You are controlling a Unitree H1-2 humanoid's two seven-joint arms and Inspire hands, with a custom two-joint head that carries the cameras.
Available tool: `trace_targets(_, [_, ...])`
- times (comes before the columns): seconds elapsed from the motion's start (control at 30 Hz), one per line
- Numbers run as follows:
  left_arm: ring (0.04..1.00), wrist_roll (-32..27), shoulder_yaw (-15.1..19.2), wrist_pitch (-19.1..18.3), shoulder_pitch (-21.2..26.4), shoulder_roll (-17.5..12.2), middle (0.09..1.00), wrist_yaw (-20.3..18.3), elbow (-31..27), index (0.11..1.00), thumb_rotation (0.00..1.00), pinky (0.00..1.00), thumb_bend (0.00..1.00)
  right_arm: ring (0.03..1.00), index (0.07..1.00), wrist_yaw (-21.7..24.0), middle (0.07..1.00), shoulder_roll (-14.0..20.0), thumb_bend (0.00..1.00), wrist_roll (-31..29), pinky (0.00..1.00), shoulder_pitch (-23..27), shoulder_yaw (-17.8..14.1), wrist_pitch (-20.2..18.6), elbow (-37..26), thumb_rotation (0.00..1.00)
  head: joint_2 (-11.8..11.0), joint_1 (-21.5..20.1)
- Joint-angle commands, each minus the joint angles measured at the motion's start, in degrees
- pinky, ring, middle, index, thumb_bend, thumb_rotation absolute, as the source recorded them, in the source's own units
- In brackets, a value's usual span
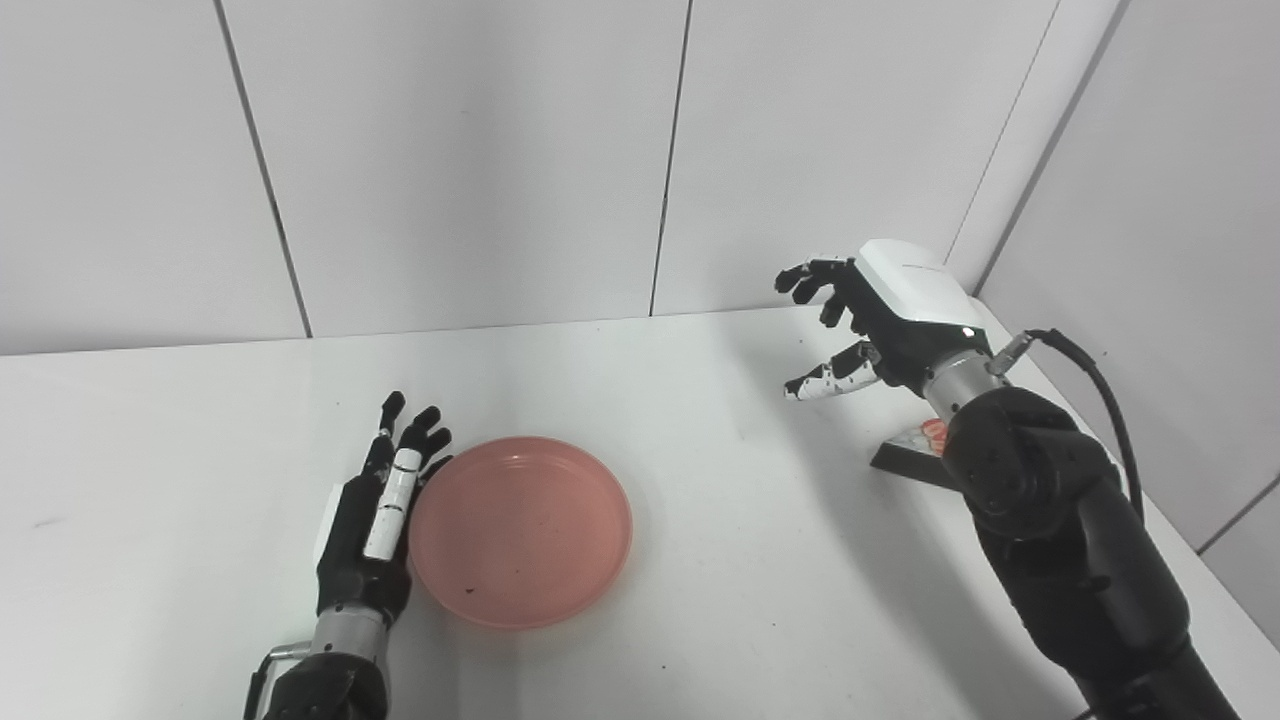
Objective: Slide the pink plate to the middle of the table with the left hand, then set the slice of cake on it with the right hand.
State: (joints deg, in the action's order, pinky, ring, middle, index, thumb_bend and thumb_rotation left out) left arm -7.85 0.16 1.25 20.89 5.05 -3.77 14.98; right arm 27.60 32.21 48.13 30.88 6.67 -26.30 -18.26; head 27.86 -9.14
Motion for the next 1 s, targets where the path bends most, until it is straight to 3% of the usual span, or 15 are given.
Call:
trace_targets(0.0, [0.895, -0.2, -0.3, -1.3, -0.5, 0.2, 0.917, -0.4, 0.4, 1.0, 0.75, 0.85, 0.63, 0.584, 0.685, -0.4, 0.696, 1.5, 0.79, 1.5, 0.45, 2.0, -0.4, 0.4, -0.9, 0.0, 0.1, 0.1])
trace_targets(0.2, [0.897, 0.1, -0.4, -1.6, -0.6, 0.1, 0.919, -0.3, 0.4, 1.0, 0.75, 0.85, 0.63, 0.487, 0.69, -0.6, 0.683, 2.7, 0.79, 1.4, 0.37, 0.6, -2.3, 0.3, 0.2, 0.0, 0.2, 0.1])
trace_targets(0.53, [0.899, 0.3, -0.5, -1.3, -0.5, -0.2, 0.919, -0.4, 0.8, 1.0, 0.76, 0.86, 0.6, 0.57, 0.687, -3.0, 0.727, 7.1, 0.88, 0.7, 0.39, -1.6, -4.2, 3.0, 7.6, 0.0, 0.2, 0.0])
trace_targets(0.63, [0.897, 0.2, -0.5, -0.9, -0.4, -0.4, 0.918, -0.6, 1.2, 1.0, 0.76, 0.86, 0.62, 0.54, 0.687, -4.4, 0.714, 8.1, 0.92, -0.1, 0.36, -1.8, -4.3, 3.9, 10.6, 0.0, 0.2, 0.0])
trace_targets(0.77, [0.897, 0.2, -0.5, -1.4, -0.6, -0.5, 0.918, -0.6, 1.1, 1.0, 0.75, 0.85, 0.63, 0.602, 0.692, -6.0, 0.719, 9.2, 0.96, -0.8, 0.4, -1.9, -4.1, 5.0, 14.0, 0.0, 0.3, -0.1])
trace_targets(0.97, [0.898, 0.3, -0.6, -1.8, -0.8, -0.4, 0.917, -0.5, 0.4, 1.0, 0.75, 0.86, 0.63, 0.787, 0.711, -8.2, 0.804, 10.1, 1.0, -2.0, 0.59, -1.3, -2.9, 7.6, 19.8, 0.09, 0.2, 0.0])
